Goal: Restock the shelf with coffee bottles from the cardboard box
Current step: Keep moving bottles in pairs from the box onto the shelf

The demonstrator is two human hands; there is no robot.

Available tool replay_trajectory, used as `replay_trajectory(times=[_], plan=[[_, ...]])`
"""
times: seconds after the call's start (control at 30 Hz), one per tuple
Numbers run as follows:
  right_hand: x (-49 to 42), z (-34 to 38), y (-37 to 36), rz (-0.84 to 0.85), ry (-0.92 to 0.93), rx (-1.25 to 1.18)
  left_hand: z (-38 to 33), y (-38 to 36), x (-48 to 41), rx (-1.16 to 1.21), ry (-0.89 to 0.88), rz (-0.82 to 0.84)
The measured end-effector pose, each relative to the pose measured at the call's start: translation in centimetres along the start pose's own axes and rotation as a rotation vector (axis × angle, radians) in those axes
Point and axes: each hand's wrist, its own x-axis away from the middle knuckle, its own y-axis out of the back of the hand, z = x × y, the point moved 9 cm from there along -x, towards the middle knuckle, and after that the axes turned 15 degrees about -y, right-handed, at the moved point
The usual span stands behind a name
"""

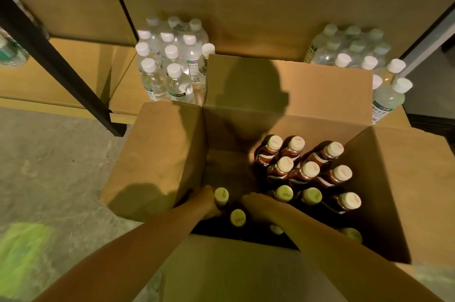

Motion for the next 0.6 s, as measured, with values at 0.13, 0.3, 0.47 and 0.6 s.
replay_trajectory(times=[0.13,0.3,0.47,0.6], plan=[[-0.4,0.5,0.0,0.016,0.030,-0.060,-0.1,-0.2,-0.5,0.162,0.014,-0.060],[0.1,0.0,1.4,-0.007,0.075,-0.255,-0.6,1.1,-0.4,0.328,-0.009,-0.179],[2.1,-0.8,4.3,-0.112,0.186,-0.585,-1.9,3.7,1.2,0.542,-0.116,-0.303],[5.8,-1.1,7.2,-0.190,0.277,-0.820,-4.1,6.9,3.6,0.663,-0.242,-0.382]])
